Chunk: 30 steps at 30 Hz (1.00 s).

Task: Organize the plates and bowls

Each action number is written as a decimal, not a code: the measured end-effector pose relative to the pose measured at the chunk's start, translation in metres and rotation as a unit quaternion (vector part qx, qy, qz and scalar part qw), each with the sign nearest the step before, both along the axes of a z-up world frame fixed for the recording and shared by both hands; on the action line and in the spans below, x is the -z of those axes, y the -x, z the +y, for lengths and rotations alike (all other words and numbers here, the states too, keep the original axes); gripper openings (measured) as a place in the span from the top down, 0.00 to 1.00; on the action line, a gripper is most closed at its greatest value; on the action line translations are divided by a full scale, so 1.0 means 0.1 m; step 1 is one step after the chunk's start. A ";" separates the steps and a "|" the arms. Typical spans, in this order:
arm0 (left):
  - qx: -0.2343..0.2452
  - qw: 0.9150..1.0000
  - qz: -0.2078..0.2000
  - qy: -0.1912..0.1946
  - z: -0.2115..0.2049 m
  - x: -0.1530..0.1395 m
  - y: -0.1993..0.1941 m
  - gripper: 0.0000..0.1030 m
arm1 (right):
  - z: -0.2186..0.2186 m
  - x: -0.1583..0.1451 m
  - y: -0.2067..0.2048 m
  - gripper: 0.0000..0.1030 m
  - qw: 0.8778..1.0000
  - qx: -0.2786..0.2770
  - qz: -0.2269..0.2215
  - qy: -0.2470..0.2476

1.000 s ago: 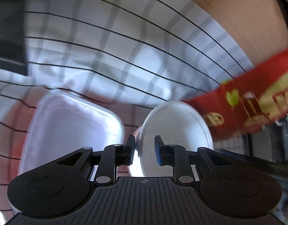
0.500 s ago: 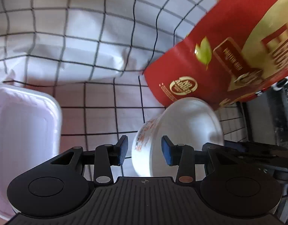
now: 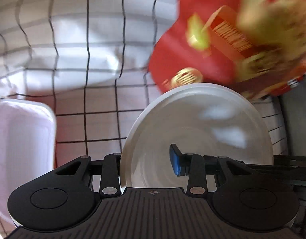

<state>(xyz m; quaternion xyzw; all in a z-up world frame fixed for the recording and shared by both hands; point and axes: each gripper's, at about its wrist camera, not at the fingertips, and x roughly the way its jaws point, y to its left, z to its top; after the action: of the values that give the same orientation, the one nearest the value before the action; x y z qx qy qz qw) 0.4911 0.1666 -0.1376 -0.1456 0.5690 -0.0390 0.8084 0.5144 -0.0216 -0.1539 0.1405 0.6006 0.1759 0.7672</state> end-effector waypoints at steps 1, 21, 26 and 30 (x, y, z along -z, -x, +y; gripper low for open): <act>-0.007 1.000 -0.015 0.011 -0.01 -0.17 0.09 0.63 | -0.04 -0.14 0.06 0.64 1.000 -0.003 -0.015 0.000; -0.023 0.997 -0.054 0.053 -1.10 -1.30 1.67 0.65 | -1.33 -1.40 1.56 0.62 0.980 -0.141 -0.136 -0.043; -0.056 0.995 0.005 0.084 -1.18 -0.79 1.82 0.69 | -1.38 -0.90 1.68 0.62 0.981 -0.161 -0.102 -0.021; -0.072 0.994 0.002 0.078 -1.21 -0.51 1.83 0.73 | -1.39 -0.55 1.62 0.63 0.988 -0.134 -0.069 -0.023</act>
<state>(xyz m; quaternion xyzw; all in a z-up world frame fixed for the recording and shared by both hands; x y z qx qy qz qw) 0.3084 0.0461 -0.0864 -0.2490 0.5541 -0.0246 0.7940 0.3522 -0.1607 -0.0985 0.0638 0.5558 0.2998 0.7727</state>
